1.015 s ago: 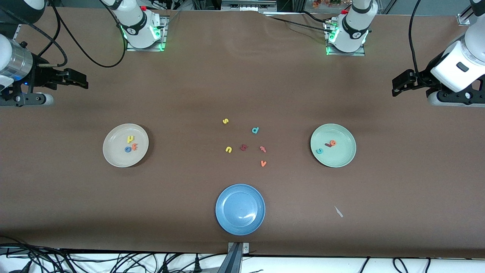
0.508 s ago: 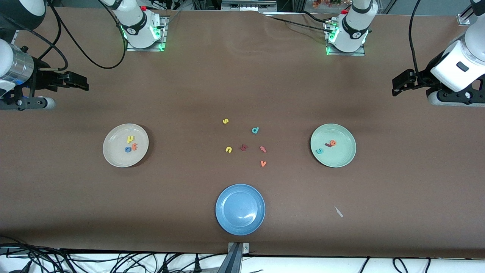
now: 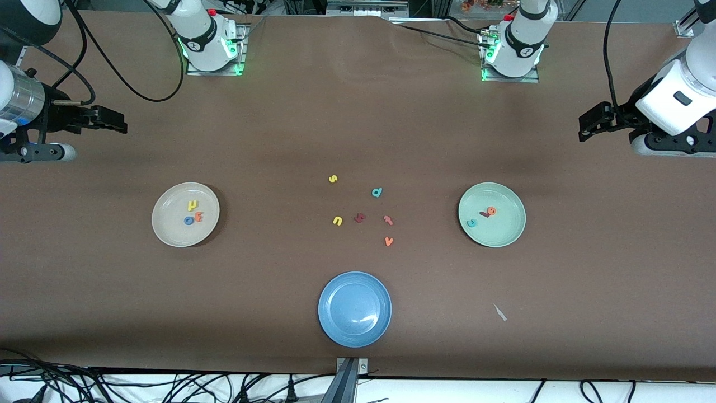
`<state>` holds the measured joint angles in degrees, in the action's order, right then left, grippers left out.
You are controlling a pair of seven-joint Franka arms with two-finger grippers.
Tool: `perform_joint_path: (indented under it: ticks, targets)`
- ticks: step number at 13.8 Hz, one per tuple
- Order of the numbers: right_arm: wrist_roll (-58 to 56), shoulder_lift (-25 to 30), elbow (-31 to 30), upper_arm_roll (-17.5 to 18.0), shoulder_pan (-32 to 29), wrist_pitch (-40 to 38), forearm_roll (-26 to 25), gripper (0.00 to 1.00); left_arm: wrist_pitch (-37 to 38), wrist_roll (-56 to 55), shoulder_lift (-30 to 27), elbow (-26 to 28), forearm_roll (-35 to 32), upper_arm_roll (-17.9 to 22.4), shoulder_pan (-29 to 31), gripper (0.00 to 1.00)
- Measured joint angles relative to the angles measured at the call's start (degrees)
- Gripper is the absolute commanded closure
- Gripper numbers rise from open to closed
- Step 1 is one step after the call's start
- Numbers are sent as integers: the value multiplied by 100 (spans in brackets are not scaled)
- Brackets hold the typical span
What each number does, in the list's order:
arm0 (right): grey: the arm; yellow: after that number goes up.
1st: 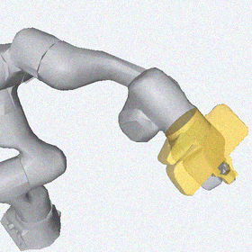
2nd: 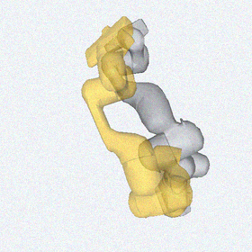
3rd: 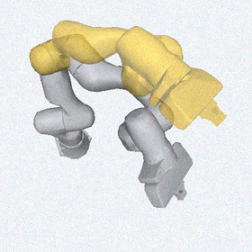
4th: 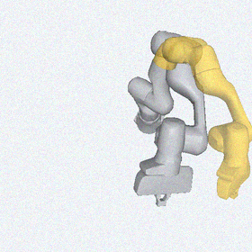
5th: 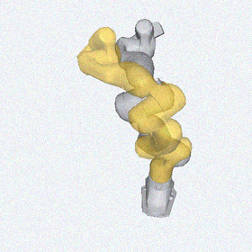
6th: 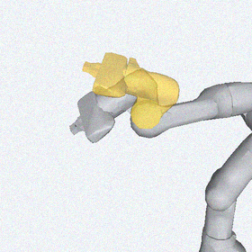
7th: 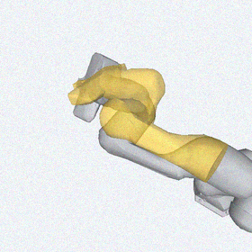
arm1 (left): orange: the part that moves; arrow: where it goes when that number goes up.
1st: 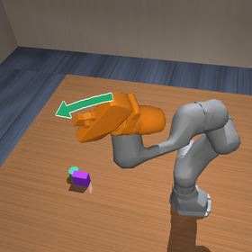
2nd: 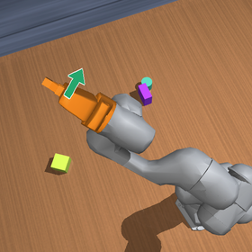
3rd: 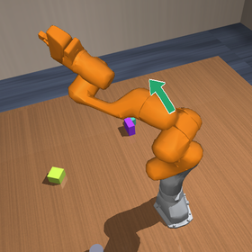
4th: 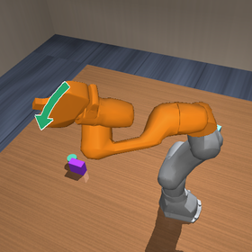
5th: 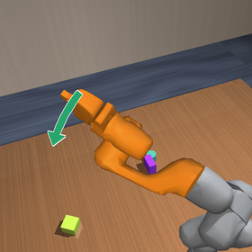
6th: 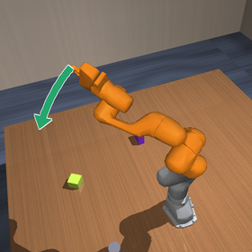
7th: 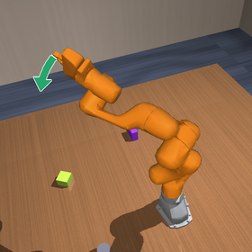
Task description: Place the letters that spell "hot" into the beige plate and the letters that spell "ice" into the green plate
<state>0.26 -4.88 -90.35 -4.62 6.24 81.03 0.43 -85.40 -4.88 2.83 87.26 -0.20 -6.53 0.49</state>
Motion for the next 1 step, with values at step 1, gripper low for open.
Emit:
perform_joint_path:
  ticks: [1]
  targets:
    - [0, -2, 0, -2, 0, -3, 0, 0, 0, 0, -1, 0, 0, 0, 0, 0]
